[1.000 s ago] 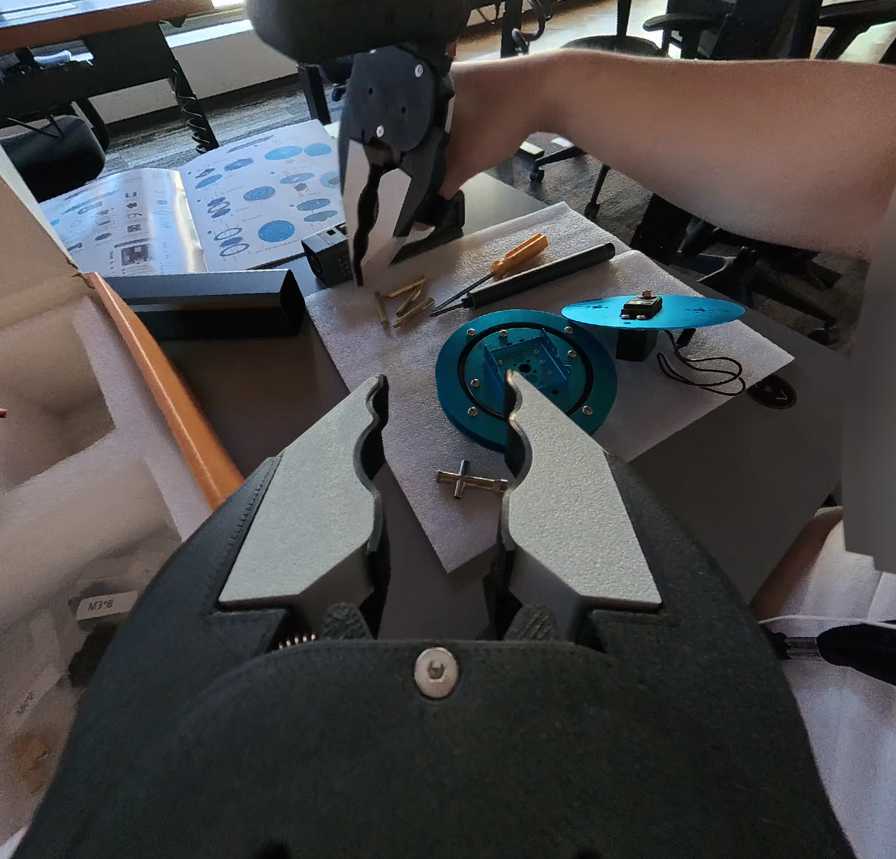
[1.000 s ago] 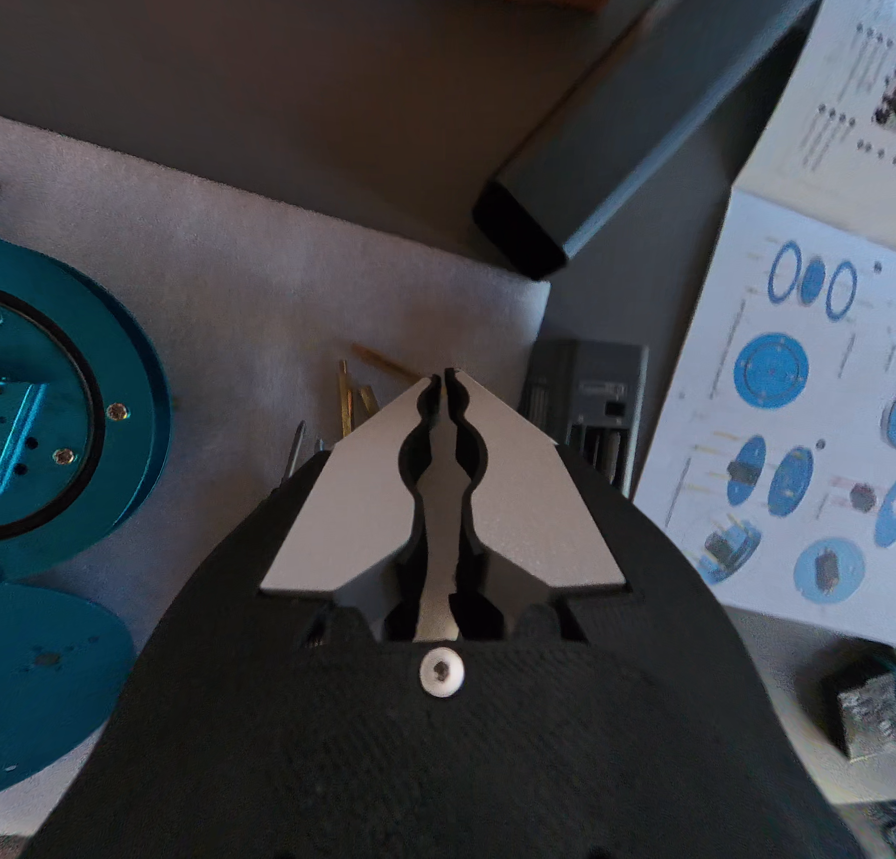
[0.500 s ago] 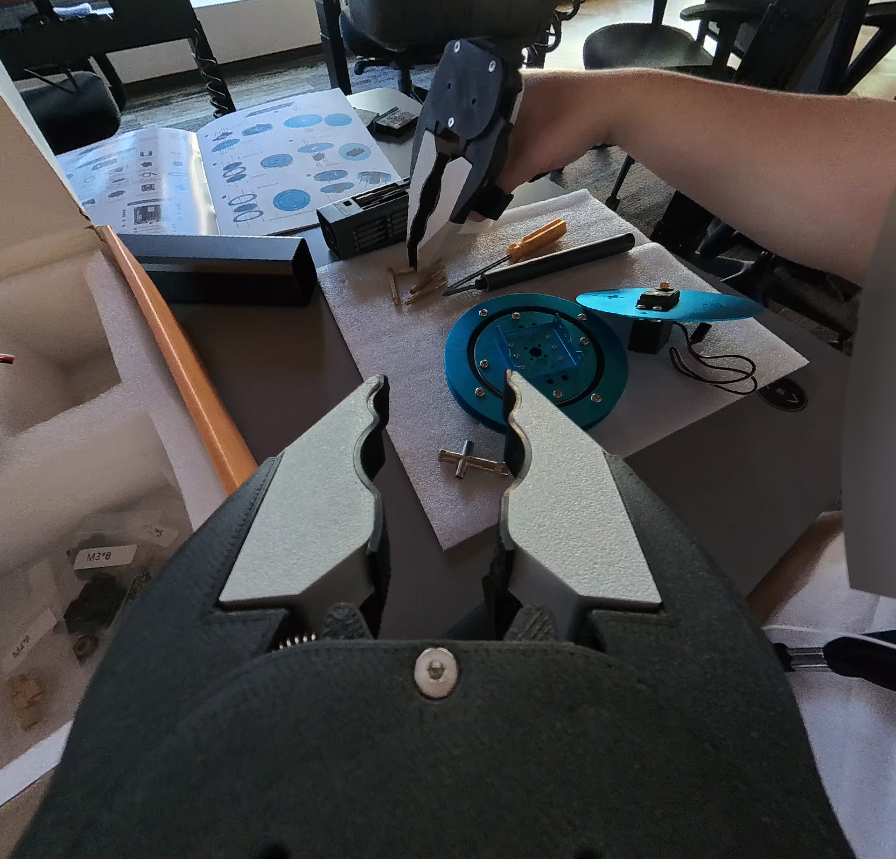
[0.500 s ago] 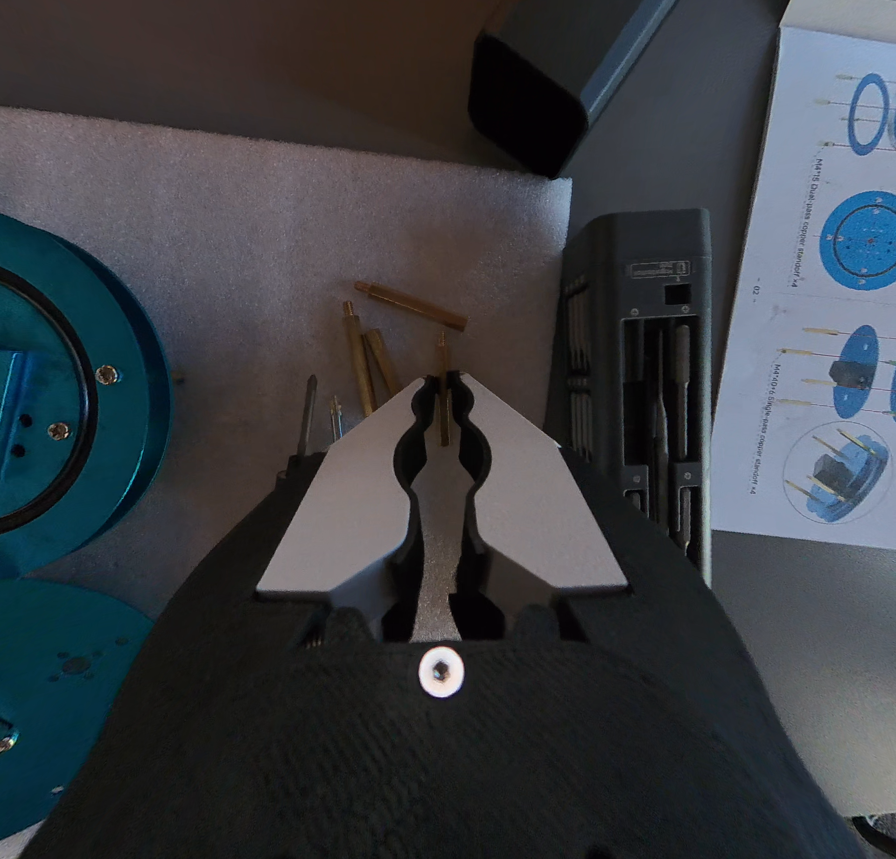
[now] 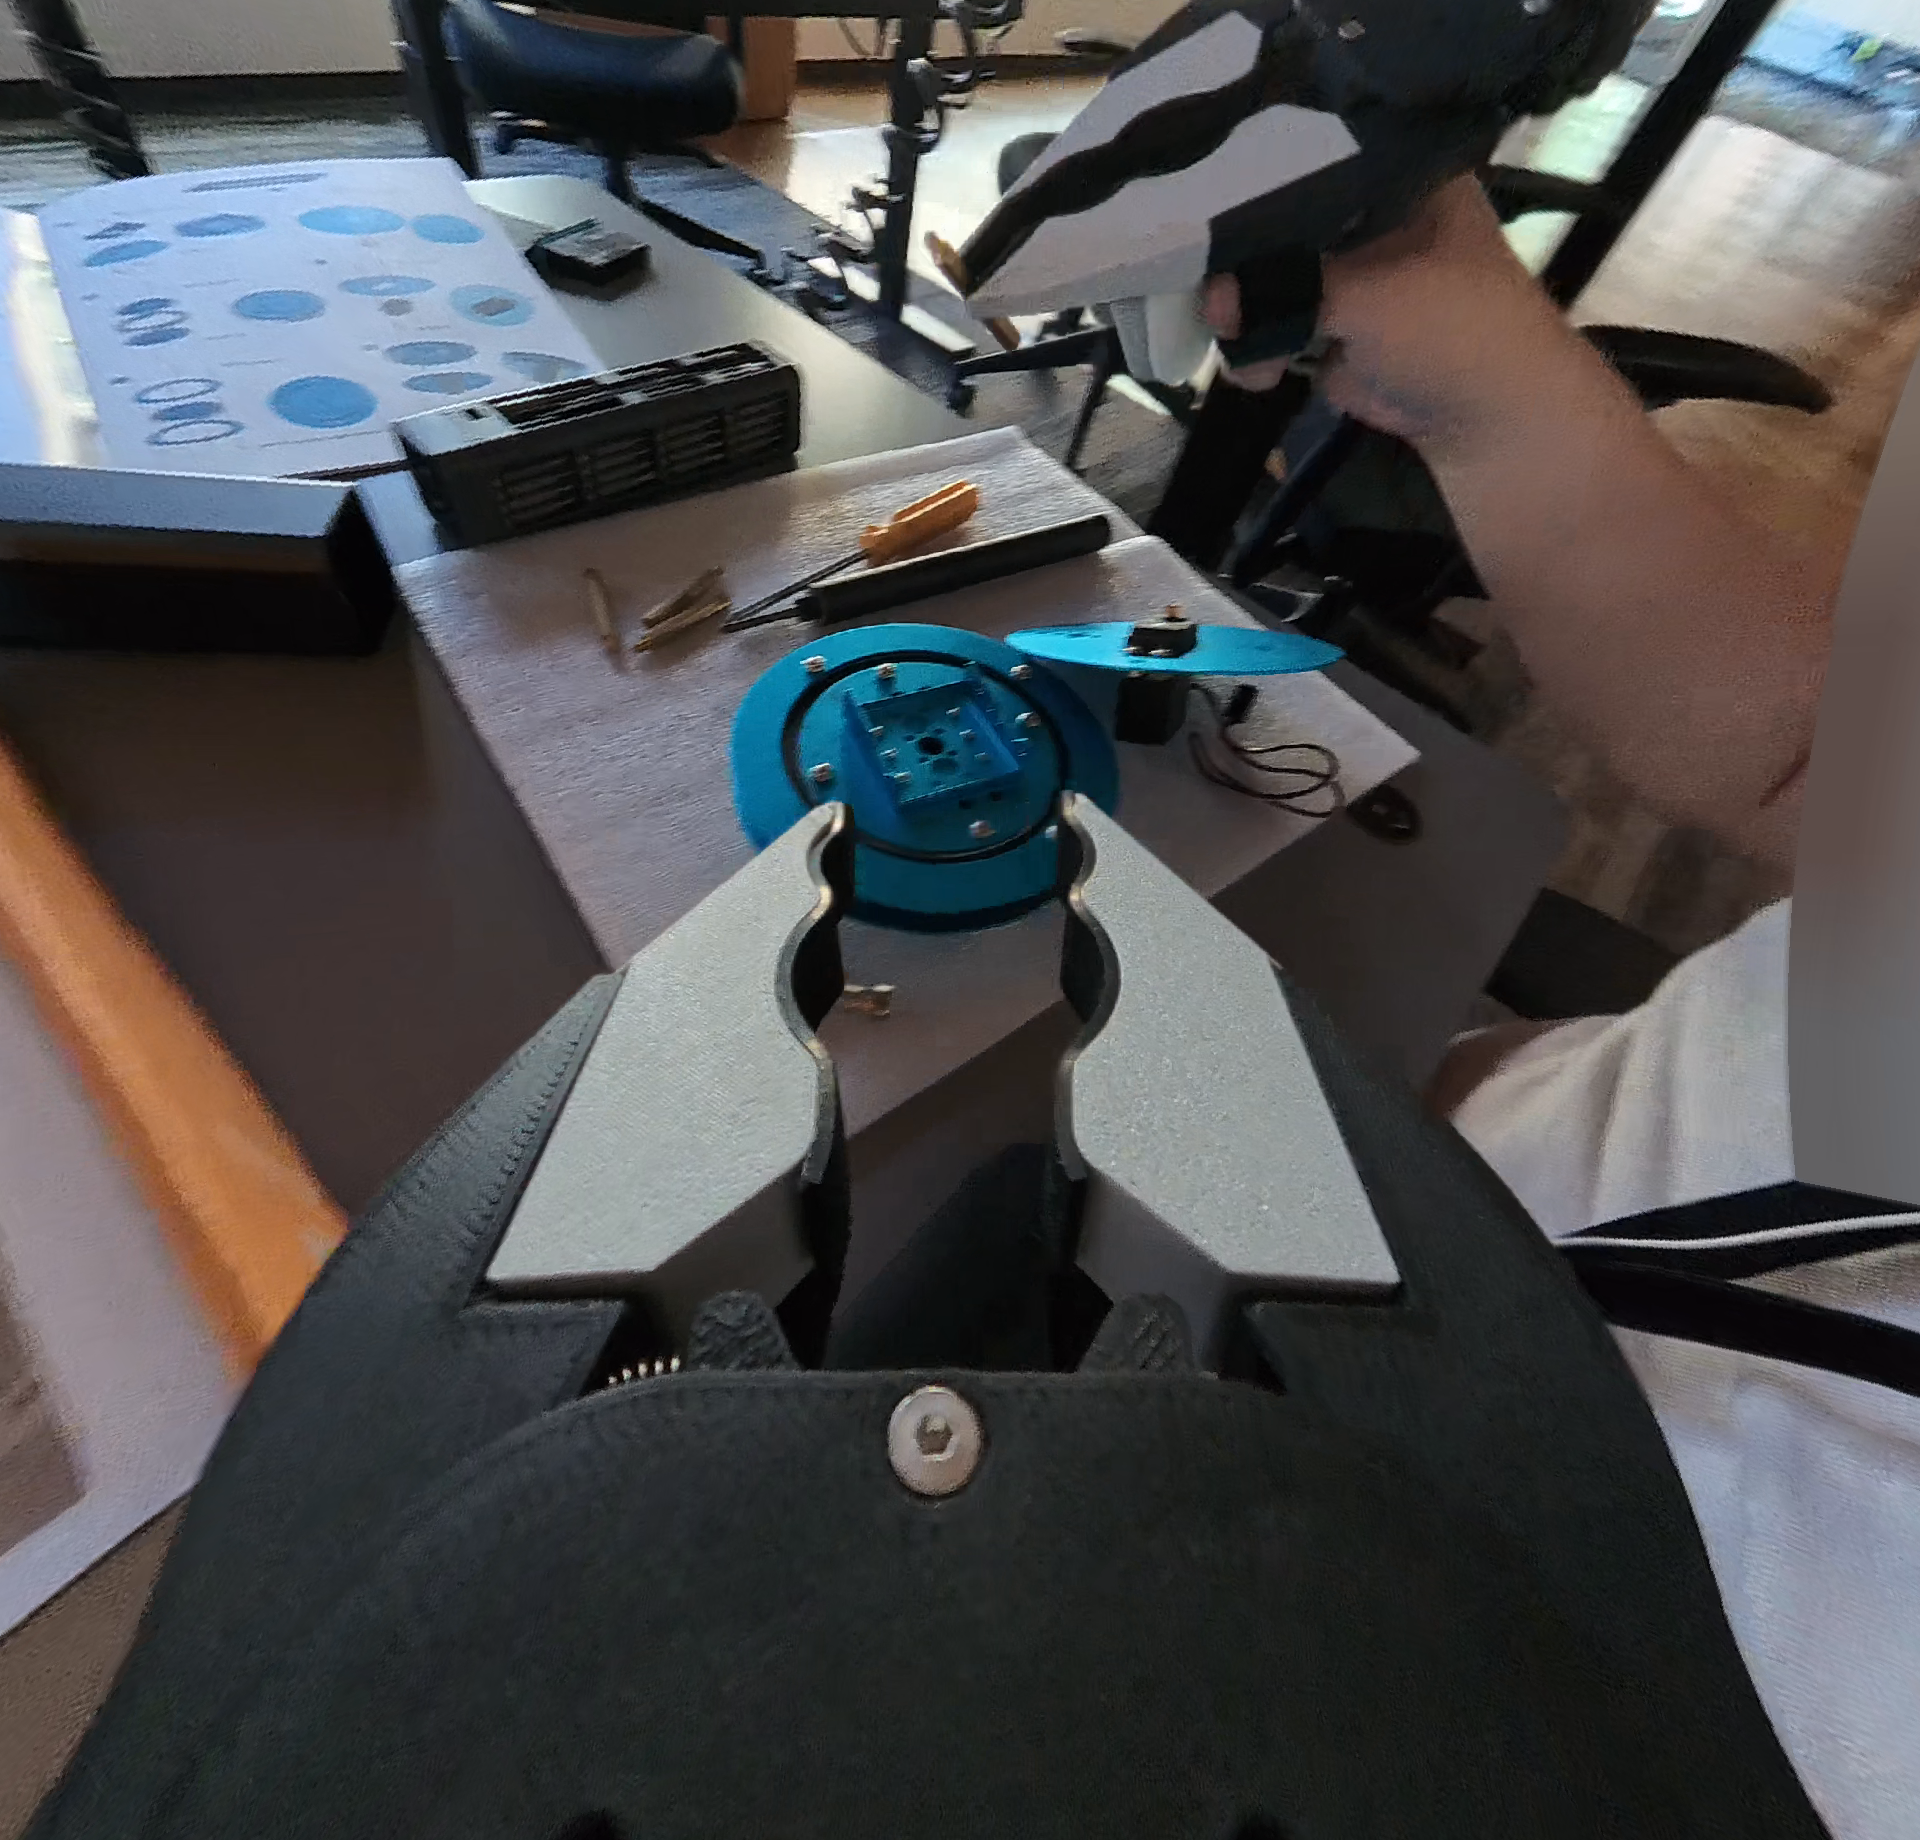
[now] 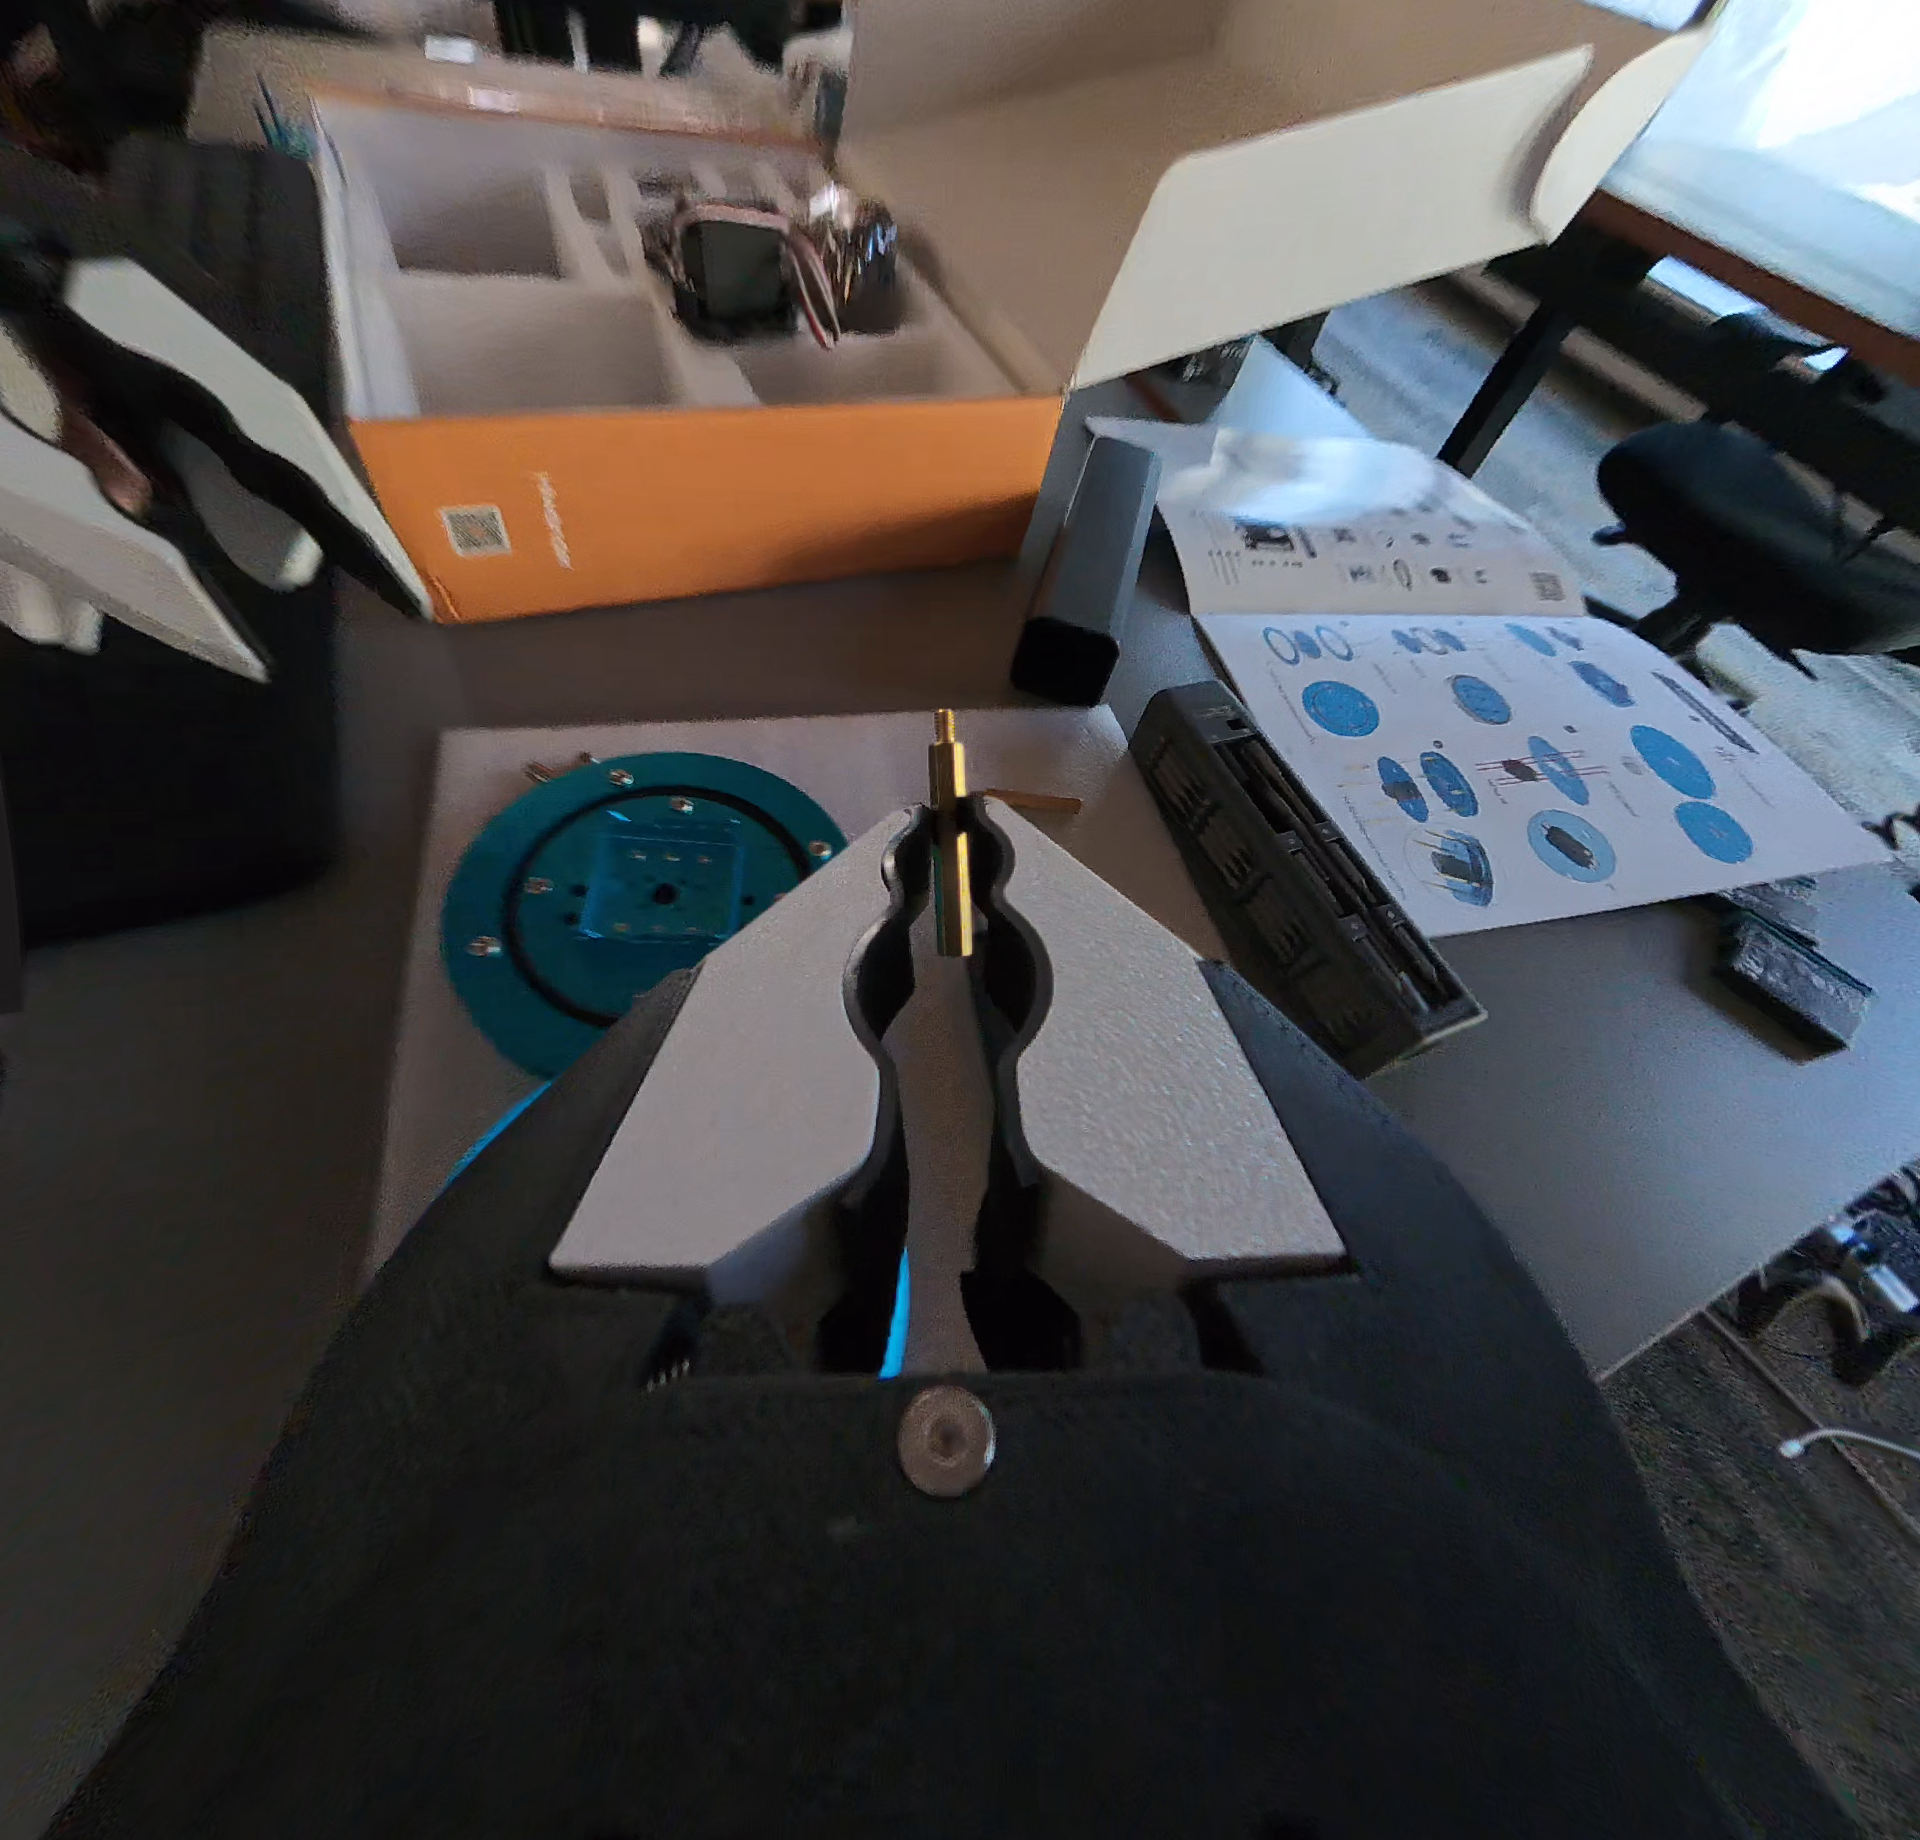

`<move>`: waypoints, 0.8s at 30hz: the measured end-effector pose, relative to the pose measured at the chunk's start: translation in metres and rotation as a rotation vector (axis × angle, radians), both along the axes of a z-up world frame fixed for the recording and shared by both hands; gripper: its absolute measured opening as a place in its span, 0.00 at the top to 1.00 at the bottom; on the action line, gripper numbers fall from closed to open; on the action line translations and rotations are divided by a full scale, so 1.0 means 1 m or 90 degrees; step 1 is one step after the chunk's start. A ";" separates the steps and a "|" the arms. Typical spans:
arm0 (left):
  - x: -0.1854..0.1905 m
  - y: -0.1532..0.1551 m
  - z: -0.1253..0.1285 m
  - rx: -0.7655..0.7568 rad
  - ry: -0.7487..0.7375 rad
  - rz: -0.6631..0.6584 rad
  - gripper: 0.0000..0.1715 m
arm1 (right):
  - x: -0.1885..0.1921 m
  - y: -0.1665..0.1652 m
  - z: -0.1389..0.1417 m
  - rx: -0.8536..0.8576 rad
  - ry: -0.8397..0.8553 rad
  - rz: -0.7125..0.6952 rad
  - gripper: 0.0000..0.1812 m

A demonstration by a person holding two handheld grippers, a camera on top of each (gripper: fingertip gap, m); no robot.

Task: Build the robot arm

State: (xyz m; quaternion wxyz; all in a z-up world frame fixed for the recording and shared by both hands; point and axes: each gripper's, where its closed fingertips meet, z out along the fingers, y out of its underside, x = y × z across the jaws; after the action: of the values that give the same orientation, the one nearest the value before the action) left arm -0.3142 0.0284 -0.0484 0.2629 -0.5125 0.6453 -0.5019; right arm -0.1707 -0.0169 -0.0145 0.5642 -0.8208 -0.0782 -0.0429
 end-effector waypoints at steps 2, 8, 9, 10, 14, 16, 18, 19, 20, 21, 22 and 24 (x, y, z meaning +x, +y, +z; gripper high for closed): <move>0.001 -0.018 0.002 -0.017 -0.002 -0.046 0.80 | -0.019 -0.023 0.012 0.052 0.029 -0.022 0.97; 0.001 -0.069 0.018 -0.106 -0.025 -0.168 0.83 | -0.096 -0.052 0.023 0.155 0.129 0.014 0.97; 0.001 -0.076 0.022 -0.125 -0.029 -0.187 0.84 | -0.104 -0.051 0.018 0.155 0.131 0.014 0.97; 0.001 -0.080 0.025 -0.141 -0.032 -0.199 0.86 | -0.110 -0.050 0.014 0.156 0.129 0.011 0.97; 0.002 -0.086 0.029 -0.156 -0.037 -0.207 0.87 | -0.125 -0.040 -0.003 0.159 0.153 0.002 0.97; 0.002 -0.083 0.027 -0.147 -0.039 -0.192 0.87 | -0.130 -0.036 -0.017 0.136 0.156 0.006 0.97; 0.001 -0.082 0.022 -0.142 -0.029 -0.185 0.89 | -0.136 -0.036 -0.022 0.143 0.154 0.015 0.97; 0.001 -0.081 0.019 -0.141 -0.022 -0.183 0.90 | -0.138 -0.036 -0.023 0.145 0.156 0.018 0.97; 0.001 -0.081 0.017 -0.142 -0.018 -0.182 0.91 | -0.138 -0.036 -0.025 0.146 0.157 0.018 0.97; 0.001 -0.080 0.017 -0.147 -0.016 -0.183 0.93 | -0.138 -0.036 -0.026 0.146 0.156 0.017 0.97; 0.002 -0.080 0.017 -0.154 -0.017 -0.185 0.94 | -0.137 -0.036 -0.027 0.149 0.152 0.017 0.97; 0.004 -0.080 0.018 -0.169 -0.019 -0.190 0.97 | -0.135 -0.038 -0.029 0.150 0.144 0.010 0.97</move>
State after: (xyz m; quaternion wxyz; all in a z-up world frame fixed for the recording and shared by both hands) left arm -0.3106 -0.0514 -0.0299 0.1252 -0.4335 0.6383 -0.6237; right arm -0.3054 -0.0548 -0.0434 0.6618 -0.7481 -0.0151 0.0451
